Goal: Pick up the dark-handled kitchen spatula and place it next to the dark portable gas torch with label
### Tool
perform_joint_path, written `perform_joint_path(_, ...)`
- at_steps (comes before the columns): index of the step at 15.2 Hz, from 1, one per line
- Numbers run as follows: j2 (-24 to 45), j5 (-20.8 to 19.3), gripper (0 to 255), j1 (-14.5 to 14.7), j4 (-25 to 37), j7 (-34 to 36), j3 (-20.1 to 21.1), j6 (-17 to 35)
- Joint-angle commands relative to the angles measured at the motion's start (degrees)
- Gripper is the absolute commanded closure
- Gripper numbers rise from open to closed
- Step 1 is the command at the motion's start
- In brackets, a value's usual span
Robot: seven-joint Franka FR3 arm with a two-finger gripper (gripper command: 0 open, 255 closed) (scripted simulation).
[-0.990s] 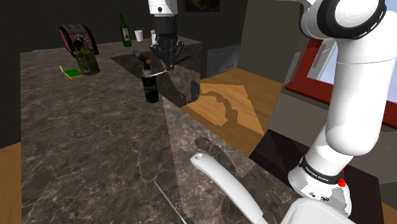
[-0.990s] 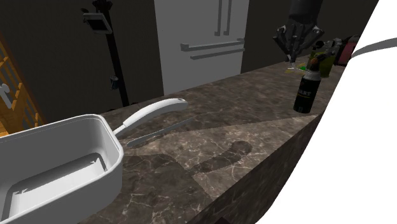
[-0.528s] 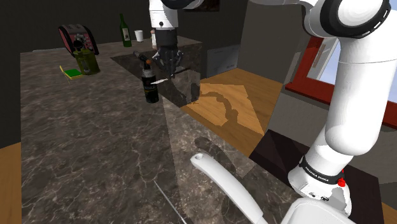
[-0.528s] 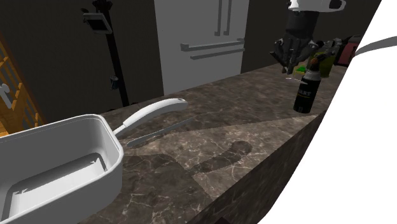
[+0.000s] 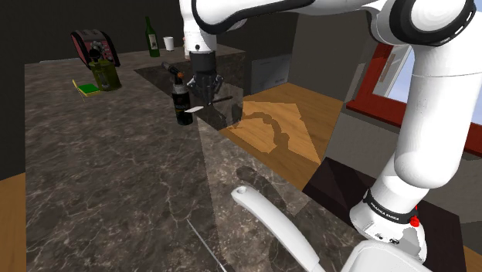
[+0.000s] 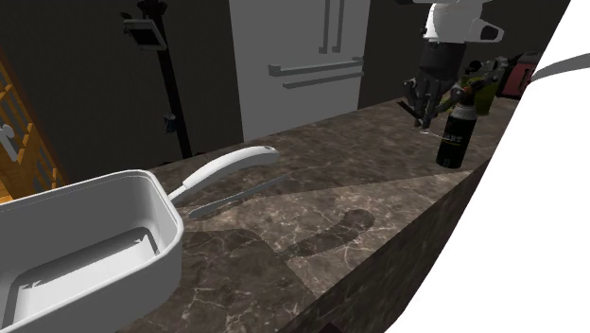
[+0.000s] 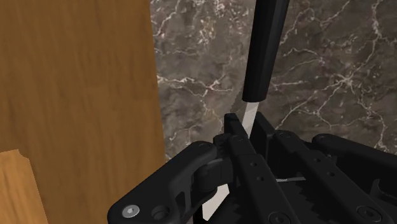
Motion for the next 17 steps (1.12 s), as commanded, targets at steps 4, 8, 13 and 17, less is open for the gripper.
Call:
perform_joint_path(4,0.28,-0.21,255,-0.20,-3.47,0.09,-0.15,3.72)
perform_joint_path(8,0.75,-0.51,255,-0.26,-5.96,0.25,-0.30,6.61)
perform_joint_path(13,1.63,-1.05,255,-0.25,-8.70,0.53,-0.53,10.12)
perform_joint_path(17,2.56,-1.60,255,-0.16,-10.62,0.84,-0.76,12.85)
